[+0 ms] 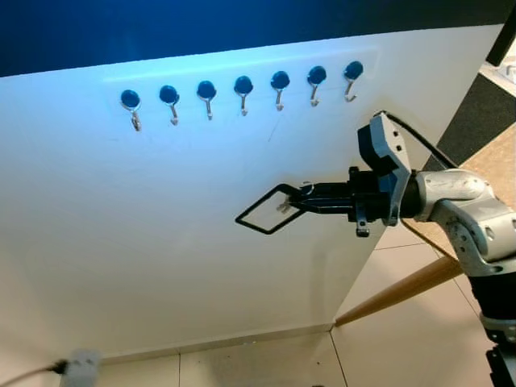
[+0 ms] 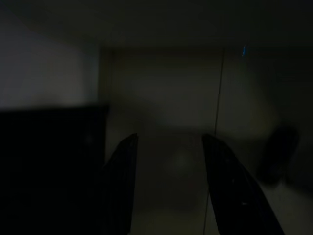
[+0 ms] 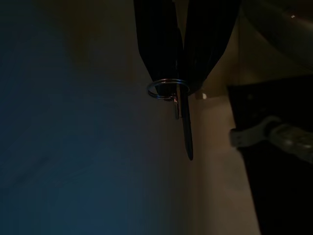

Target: Hang keys on a hook

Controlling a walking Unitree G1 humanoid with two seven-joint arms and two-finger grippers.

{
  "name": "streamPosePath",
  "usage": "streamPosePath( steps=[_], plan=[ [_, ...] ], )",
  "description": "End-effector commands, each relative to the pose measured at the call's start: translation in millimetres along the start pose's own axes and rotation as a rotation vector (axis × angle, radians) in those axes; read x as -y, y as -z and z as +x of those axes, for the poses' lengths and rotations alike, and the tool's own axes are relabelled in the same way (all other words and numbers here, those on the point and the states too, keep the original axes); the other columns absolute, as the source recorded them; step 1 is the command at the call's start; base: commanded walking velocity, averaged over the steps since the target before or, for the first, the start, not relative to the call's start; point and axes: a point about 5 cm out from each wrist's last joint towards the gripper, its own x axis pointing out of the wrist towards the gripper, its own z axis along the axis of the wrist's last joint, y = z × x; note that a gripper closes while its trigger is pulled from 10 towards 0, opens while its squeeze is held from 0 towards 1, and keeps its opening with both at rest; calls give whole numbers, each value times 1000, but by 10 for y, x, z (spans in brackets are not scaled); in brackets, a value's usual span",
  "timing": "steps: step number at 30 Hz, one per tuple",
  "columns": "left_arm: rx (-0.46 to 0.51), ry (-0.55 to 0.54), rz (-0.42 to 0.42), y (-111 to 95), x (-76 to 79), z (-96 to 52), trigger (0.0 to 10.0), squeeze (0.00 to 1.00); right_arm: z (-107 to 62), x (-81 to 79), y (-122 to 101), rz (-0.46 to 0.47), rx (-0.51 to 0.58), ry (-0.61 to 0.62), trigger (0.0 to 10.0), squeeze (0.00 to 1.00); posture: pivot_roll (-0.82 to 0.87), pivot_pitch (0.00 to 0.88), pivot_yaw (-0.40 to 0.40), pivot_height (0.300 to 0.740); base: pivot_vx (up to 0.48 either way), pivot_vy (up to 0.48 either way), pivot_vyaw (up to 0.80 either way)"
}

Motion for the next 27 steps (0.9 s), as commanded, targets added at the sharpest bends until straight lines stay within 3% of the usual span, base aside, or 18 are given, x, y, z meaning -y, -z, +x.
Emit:
streamPosePath(
  steps=[1,3,5,7,9,11,15,17,18,21,25,27],
  plan=[
    [16,-1,-8,-6,-61,-15,10000,0,69,-67,-8,-13,15,-55,10000,0,-64,76,27,740,0,0,0],
    [175,50,-5,-327,-158,-16,10000,0,176,-138,22,14,51,-119,10000,0,-55,74,22,740,0,0,0],
    [175,50,-5,-327,-158,-16,10000,0,176,-138,22,14,51,-119,10000,0,-55,74,22,740,0,0,0],
    [305,130,59,-596,-230,-57,10000,0,270,-186,46,39,88,-169,10000,0,-44,71,15,740,0,0,0],
    [340,159,93,-672,-251,-77,10000,0,297,-195,55,45,97,-181,10000,0,-44,71,15,740,0,0,0],
    [406,255,137,-830,-282,-130,10000,0,349,-203,84,60,108,-201,10000,0,-22,67,3,740,0,0,0],
    [491,354,134,-1009,-304,-203,10000,0,385,-217,113,73,112,-218,10000,0,-13,68,1,740,0,0,0],
    [626,517,115,-1285,-325,-384,10000,0,418,-232,150,86,108,-228,10000,0,-7,68,-5,740,0,0,0],
    [626,517,115,-1285,-325,-384,10000,0,418,-232,150,86,108,-228,10000,0,-7,68,-5,740,0,0,0],
    [730,656,135,-1473,-357,-621,10000,0,428,-235,178,91,100,-226,10000,0,-6,68,-10,740,0,0,0],
    [827,841,258,-1638,-346,-1053,10000,0,421,-180,252,91,52,-177,10000,0,0,68,-16,740,0,0,0],
    [830,871,283,-1644,-336,-1114,10000,0,418,-167,261,91,47,-168,10000,0,1,67,-17,740,0,0,0]
  ],
)
